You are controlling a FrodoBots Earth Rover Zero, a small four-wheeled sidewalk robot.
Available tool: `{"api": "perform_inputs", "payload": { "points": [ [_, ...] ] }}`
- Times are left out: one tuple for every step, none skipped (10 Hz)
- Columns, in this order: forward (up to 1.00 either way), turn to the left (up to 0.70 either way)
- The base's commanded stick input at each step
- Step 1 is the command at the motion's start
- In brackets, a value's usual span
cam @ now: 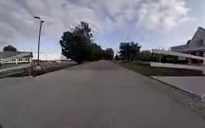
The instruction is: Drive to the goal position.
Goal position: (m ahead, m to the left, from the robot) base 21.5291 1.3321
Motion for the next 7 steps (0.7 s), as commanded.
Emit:
{"api": "perform_inputs", "payload": {
  "points": [
    [0.7, 0.0],
    [0.7, 0.0],
    [0.7, 0.0],
    [0.7, 0.0],
    [0.7, 0.0],
    [0.7, 0.0],
    [0.7, 0.0]
  ]
}}
